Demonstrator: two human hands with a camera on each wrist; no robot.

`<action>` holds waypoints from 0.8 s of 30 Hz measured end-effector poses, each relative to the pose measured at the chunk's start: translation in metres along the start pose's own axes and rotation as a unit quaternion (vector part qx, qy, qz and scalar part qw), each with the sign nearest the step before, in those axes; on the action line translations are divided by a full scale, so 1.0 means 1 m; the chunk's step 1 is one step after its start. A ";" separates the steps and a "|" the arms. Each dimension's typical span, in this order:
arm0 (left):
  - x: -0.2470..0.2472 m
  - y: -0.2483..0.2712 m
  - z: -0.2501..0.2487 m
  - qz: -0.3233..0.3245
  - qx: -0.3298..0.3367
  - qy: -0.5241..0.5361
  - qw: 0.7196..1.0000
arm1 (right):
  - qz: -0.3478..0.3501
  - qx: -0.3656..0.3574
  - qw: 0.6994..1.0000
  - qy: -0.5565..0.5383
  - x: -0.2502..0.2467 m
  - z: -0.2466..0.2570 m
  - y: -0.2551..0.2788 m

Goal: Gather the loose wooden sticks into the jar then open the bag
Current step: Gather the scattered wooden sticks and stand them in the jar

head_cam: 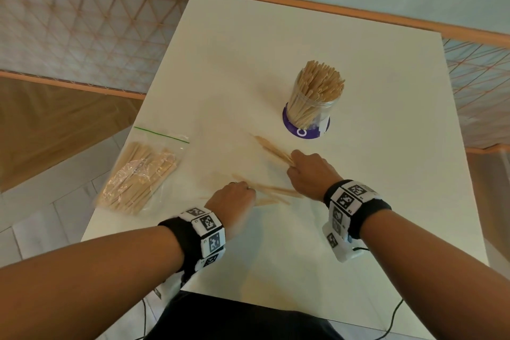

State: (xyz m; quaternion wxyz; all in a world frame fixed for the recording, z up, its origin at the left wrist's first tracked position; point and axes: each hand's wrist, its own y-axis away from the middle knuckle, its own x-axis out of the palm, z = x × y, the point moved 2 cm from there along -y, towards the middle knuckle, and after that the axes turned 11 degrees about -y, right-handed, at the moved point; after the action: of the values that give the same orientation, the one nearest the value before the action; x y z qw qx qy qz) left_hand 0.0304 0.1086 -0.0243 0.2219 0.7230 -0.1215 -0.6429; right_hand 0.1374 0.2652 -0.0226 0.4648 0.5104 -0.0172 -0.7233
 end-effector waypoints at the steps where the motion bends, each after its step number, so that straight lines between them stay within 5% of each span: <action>1: -0.001 -0.002 -0.001 0.010 0.004 -0.014 1.000 | -0.012 0.008 1.000 -0.018 -0.002 -0.002 0.000; 10: -0.001 -0.004 0.004 0.015 0.039 -0.050 0.998 | -0.038 0.001 0.986 -0.163 -0.012 -0.011 0.013; 18: -0.041 -0.032 -0.008 -0.072 0.028 0.015 0.997 | -0.098 0.027 0.977 -0.187 -0.018 -0.020 0.024; 24: -0.041 -0.048 -0.021 -0.041 0.055 -0.005 0.998 | -0.145 0.067 0.956 -0.247 -0.021 -0.031 0.035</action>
State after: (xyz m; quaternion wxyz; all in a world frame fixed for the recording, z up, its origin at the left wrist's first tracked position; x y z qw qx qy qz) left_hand 0.0400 0.1732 -0.0097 0.1542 0.7354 -0.1281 -0.6473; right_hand 0.1846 0.2735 -0.0043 0.3007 0.3428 -0.1060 -0.8837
